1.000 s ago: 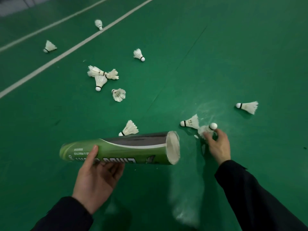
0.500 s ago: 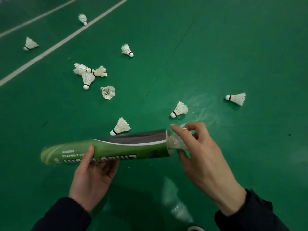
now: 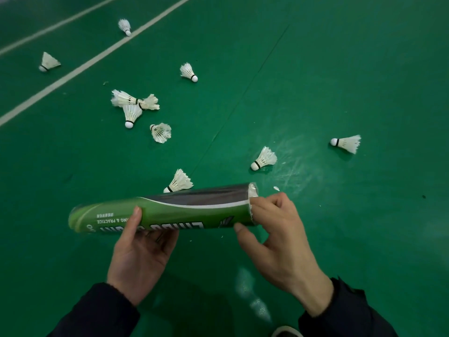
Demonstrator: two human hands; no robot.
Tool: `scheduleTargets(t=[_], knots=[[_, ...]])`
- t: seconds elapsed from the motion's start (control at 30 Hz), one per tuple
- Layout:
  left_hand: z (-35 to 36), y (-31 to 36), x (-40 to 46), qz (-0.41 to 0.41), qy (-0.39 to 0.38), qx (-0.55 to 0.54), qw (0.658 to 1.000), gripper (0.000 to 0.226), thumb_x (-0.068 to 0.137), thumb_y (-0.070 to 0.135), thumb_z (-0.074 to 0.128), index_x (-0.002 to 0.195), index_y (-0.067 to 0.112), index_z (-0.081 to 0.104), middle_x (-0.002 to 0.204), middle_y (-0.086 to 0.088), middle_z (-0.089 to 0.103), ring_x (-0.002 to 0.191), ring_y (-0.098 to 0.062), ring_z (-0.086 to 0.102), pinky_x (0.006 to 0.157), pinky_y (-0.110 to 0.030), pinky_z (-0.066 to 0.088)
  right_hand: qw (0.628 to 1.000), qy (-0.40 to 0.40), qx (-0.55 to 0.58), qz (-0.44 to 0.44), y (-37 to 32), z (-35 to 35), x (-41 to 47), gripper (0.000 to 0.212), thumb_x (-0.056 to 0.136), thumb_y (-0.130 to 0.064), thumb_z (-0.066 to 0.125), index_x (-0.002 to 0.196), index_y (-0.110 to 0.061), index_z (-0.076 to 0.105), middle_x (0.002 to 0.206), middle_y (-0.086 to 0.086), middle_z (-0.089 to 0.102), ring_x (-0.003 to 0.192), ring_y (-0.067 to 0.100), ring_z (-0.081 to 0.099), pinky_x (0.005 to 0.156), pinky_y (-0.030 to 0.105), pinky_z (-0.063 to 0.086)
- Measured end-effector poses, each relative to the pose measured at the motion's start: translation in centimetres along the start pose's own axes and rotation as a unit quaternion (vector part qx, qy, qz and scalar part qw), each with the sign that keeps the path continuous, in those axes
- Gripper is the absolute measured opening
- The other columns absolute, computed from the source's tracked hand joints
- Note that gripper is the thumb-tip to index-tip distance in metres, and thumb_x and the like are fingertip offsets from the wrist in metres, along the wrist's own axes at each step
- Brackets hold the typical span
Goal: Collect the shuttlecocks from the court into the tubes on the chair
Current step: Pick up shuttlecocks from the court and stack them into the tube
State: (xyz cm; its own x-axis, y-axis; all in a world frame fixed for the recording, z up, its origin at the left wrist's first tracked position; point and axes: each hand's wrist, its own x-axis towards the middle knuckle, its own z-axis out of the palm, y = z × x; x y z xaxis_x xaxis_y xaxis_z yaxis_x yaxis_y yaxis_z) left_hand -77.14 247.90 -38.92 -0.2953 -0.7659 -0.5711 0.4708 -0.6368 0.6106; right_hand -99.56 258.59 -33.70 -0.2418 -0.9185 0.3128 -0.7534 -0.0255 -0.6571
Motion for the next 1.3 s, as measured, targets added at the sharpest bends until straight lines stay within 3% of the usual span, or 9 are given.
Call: scheduleTargets(t=[0.27,0.43,0.63,0.73,0.83,0.93,1.07,1.17,1.3], knots=[[-0.2,-0.1,0.1,0.021,0.008,-0.01,1.0,0.028,0.098,0.048,0.057,0.102,0.023,0.068,0.097,-0.001,0.075,0.091,-0.016,0.075,0.087,-0.035,0.061,0.975,-0.162,0.106,0.105,0.1,-0.7,0.6,0.009,0.097,-0.03,0.064,0.102,-0.027,0.07,0.062,-0.029,0.055,0.048,0.003,0.049,0.053,0.015,0.034],[-0.9,-0.5,0.3,0.029,0.013,-0.006,0.999,0.03,0.097,0.051,0.059,0.107,0.023,0.066,0.098,0.001,0.075,0.09,-0.014,0.075,0.088,-0.036,0.061,0.885,-0.224,0.349,0.212,0.7,-0.1,1.1,0.016,0.098,-0.017,0.063,0.107,-0.027,0.072,0.079,-0.008,0.056,0.052,0.018,0.061,0.042,0.028,0.046],[-1.3,-0.7,0.6,0.048,0.01,0.0,0.999,0.026,0.095,0.05,0.059,0.104,0.026,0.067,0.096,0.002,0.075,0.093,-0.014,0.072,0.086,-0.033,0.061,0.862,-0.228,0.375,0.254,0.3,0.4,1.3,0.01,0.098,-0.022,0.066,0.102,-0.025,0.075,0.095,0.015,0.067,0.054,0.019,0.063,0.049,0.033,0.055],[-1.7,-0.8,0.6,0.038,-0.003,0.005,0.999,0.035,0.094,0.049,0.061,0.117,0.023,0.065,0.103,0.0,0.073,0.098,-0.017,0.071,0.084,-0.033,0.062,0.872,-0.184,0.338,0.302,0.5,1.1,1.4,0.056,0.096,-0.054,0.059,0.094,0.002,0.063,0.062,0.016,0.059,0.04,0.019,0.053,0.05,0.038,0.053],[-2.0,-1.1,0.7,0.037,-0.013,0.041,0.998,0.049,0.089,0.05,0.065,0.128,0.021,0.06,0.112,-0.004,0.071,0.099,-0.017,0.073,0.083,-0.033,0.062,0.829,-0.121,0.416,0.353,0.9,2.2,1.2,0.082,0.082,-0.07,0.064,0.101,0.01,0.059,0.085,0.017,0.051,0.038,0.012,0.033,0.047,0.037,0.056],[-3.2,1.2,1.1,0.047,0.026,0.024,0.998,0.08,0.083,0.067,0.072,0.144,0.018,0.052,0.127,-0.011,0.067,0.116,-0.029,0.069,0.099,-0.049,0.055,0.822,-0.086,0.437,0.356,0.9,2.0,0.9,0.058,0.085,-0.06,0.064,0.096,-0.005,0.074,0.082,0.034,0.061,0.039,0.014,0.047,0.053,0.035,0.055],[-9.3,7.6,1.8,0.131,0.156,-0.105,0.974,0.072,0.085,0.063,0.073,0.146,0.03,0.051,0.14,-0.012,0.06,0.116,-0.031,0.068,0.093,-0.056,0.057,0.85,-0.056,0.404,0.333,2.1,0.5,0.6,0.049,0.096,-0.051,0.056,0.092,-0.005,0.075,0.061,0.008,0.065,0.04,0.015,0.054,0.062,0.053,0.051],[-10.8,9.0,1.7,0.12,0.111,0.03,0.986,0.038,0.087,0.065,0.066,0.11,0.035,0.07,0.117,0.003,0.071,0.101,-0.013,0.073,0.079,-0.043,0.063,0.867,-0.083,0.388,0.301,2.6,0.3,0.3,0.047,0.095,-0.051,0.054,0.081,-0.009,0.071,0.053,0.014,0.058,0.042,0.02,0.058,0.055,0.039,0.048],[-11.6,9.2,2.2,0.102,0.121,0.16,0.974,0.072,0.049,0.071,0.083,0.104,0.027,0.069,0.107,0.002,0.074,0.094,-0.012,0.073,0.071,-0.039,0.065,0.864,-0.149,0.405,0.259,2.2,1.2,0.0,0.023,0.098,-0.03,0.063,0.098,-0.009,0.071,0.091,0.01,0.074,0.058,0.02,0.065,0.047,0.033,0.052]])
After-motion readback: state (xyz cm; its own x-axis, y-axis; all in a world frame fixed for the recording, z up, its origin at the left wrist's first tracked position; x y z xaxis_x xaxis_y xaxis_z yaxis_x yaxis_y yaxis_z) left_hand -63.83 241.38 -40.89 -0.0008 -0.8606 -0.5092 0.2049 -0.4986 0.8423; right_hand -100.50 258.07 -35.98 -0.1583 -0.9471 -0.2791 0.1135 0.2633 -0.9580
